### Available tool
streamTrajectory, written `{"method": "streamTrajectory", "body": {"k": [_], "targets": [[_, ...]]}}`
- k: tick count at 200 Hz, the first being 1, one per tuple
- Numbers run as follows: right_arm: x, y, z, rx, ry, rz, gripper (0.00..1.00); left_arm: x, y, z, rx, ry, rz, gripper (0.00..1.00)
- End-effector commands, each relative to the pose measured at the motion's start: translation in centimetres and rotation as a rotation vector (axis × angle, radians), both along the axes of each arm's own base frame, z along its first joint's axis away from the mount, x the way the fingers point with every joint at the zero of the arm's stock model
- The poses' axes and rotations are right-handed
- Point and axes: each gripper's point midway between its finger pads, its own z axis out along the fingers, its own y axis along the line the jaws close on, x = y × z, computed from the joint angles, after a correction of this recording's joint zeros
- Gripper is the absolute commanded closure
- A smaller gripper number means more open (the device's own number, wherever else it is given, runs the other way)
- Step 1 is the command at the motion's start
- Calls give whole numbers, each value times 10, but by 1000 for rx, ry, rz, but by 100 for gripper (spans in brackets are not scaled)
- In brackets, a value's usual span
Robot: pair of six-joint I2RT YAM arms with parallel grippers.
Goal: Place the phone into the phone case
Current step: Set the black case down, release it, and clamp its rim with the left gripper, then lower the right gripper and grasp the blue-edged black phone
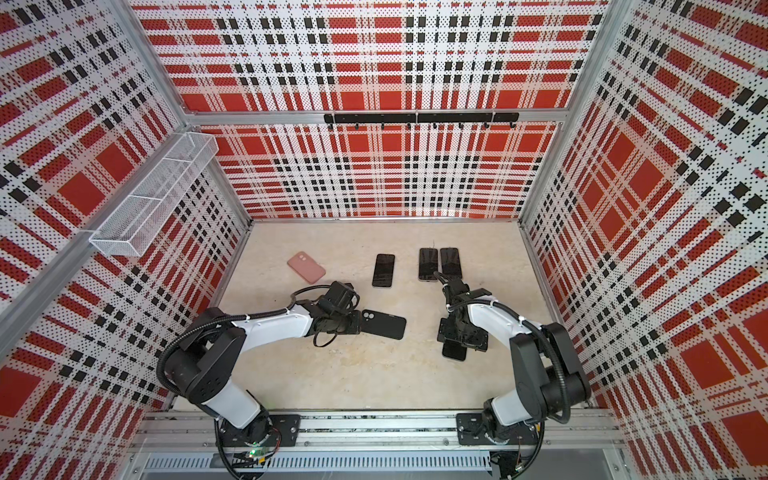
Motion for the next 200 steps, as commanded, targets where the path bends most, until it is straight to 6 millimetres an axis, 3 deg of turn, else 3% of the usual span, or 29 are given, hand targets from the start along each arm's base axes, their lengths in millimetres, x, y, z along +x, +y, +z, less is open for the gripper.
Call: {"method": "streamTrajectory", "body": {"k": [1,37,75,145,200], "targets": [[9,4,-4,18,-12,29,5,9,-6,1,11,-21,2,60],[7,5,-15,15,25,40,8,13,-7,-2,30,-17,-2,63],[7,13,-18,60,29,43,13,8,-6,-2,37,0,2,74],[14,17,7,95,-39,-33,12,-2,-6,1,14,12,19,86],[19,19,6,99,-38,-75,11,-9,-2,7,-3,11,46,88]]}}
